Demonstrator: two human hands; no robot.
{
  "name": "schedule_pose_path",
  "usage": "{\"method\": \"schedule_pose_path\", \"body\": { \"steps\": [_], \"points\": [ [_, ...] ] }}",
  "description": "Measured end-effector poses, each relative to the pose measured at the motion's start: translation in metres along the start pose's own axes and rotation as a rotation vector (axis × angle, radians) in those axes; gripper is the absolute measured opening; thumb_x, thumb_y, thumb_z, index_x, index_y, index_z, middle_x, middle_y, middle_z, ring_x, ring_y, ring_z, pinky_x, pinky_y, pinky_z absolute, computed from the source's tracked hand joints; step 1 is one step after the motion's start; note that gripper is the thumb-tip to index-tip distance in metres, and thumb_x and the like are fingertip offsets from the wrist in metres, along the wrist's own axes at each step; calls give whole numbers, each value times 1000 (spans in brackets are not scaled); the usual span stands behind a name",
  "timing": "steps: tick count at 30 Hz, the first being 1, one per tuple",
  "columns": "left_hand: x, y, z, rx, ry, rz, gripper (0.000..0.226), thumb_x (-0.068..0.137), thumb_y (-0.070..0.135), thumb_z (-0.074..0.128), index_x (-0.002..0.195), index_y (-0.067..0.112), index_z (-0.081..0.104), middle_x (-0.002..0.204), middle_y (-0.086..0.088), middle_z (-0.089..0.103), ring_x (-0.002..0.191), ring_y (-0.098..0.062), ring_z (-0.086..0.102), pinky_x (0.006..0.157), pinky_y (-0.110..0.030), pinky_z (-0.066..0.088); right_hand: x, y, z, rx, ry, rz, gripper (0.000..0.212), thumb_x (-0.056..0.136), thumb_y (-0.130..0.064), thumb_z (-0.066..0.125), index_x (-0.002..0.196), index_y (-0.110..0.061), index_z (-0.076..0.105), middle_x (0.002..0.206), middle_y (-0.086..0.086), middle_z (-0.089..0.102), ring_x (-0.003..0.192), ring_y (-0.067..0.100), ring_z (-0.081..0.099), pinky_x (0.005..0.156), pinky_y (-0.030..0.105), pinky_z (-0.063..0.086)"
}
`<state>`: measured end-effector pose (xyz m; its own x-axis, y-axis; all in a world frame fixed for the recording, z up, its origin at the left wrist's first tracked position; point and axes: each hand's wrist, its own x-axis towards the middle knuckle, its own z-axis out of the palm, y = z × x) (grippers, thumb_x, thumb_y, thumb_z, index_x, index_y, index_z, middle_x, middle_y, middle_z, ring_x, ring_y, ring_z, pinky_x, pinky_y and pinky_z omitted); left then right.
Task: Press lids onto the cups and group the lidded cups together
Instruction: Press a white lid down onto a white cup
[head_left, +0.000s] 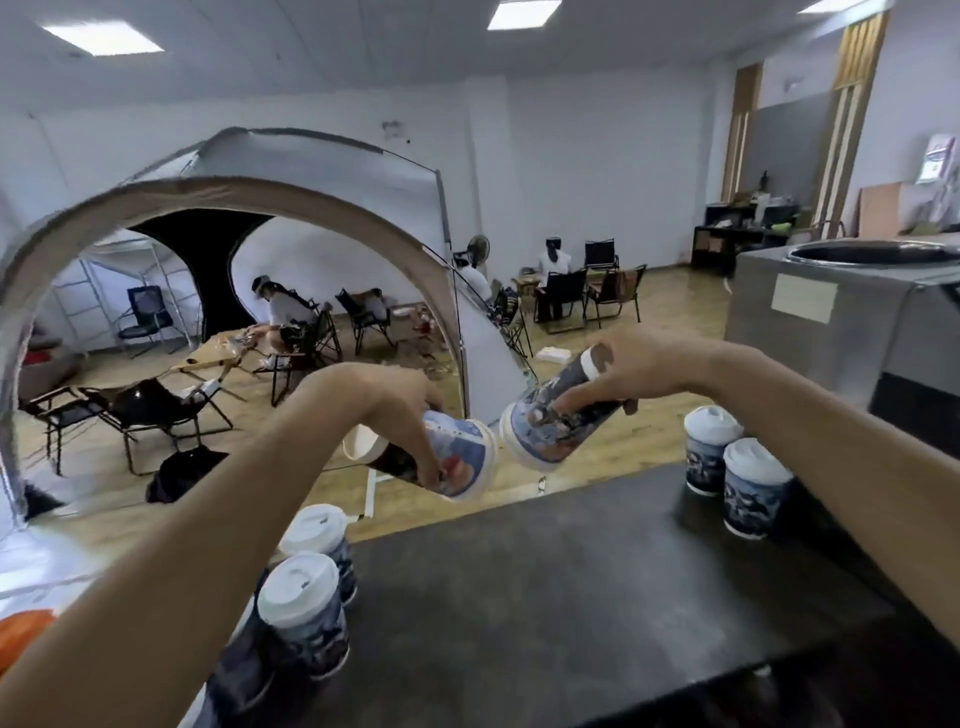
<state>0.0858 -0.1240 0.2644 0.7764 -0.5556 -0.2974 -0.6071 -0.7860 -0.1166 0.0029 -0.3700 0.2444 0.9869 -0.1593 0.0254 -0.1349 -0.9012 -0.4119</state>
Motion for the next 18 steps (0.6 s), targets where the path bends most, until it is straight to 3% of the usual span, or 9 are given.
{"method": "schedule_pose_path", "body": {
  "steps": [4,9,13,16,18],
  "points": [
    [12,20,9,36,-16,68,69,71,46,90,131,29,61,117,6,62,107,-20,60,98,-34,52,-6,8,15,-7,-51,-6,50,73,-57,82,104,-19,73,80,-2,73,51,11,64,52,21,50],
    [33,37,14,83,-30,92,75,70,46,90,135,29,58,117,6,59,108,-20,58,99,-36,51,-13,36,27,10,-71,103,61,72,-62,81,107,-16,62,90,2,73,61,14,71,59,30,53],
    [52,50,22,74,-36,106,77,69,47,90,135,29,55,118,6,60,106,-20,58,97,-36,52,-30,58,35,107,-55,153,45,75,-56,82,93,-22,59,89,2,71,61,14,69,59,25,52],
    [72,59,37,85,72,131,74,69,59,85,131,35,53,116,8,63,101,-18,57,87,-34,46,-47,93,53,237,54,293,59,72,-59,83,103,-18,54,85,-1,70,60,9,67,59,24,51],
    [92,65,59,-27,236,150,82,65,73,79,134,38,52,114,7,67,99,-20,58,86,-35,46,-63,125,75,501,157,407,60,72,-53,85,108,-16,52,91,0,67,70,7,63,62,24,50]
  ]
}}
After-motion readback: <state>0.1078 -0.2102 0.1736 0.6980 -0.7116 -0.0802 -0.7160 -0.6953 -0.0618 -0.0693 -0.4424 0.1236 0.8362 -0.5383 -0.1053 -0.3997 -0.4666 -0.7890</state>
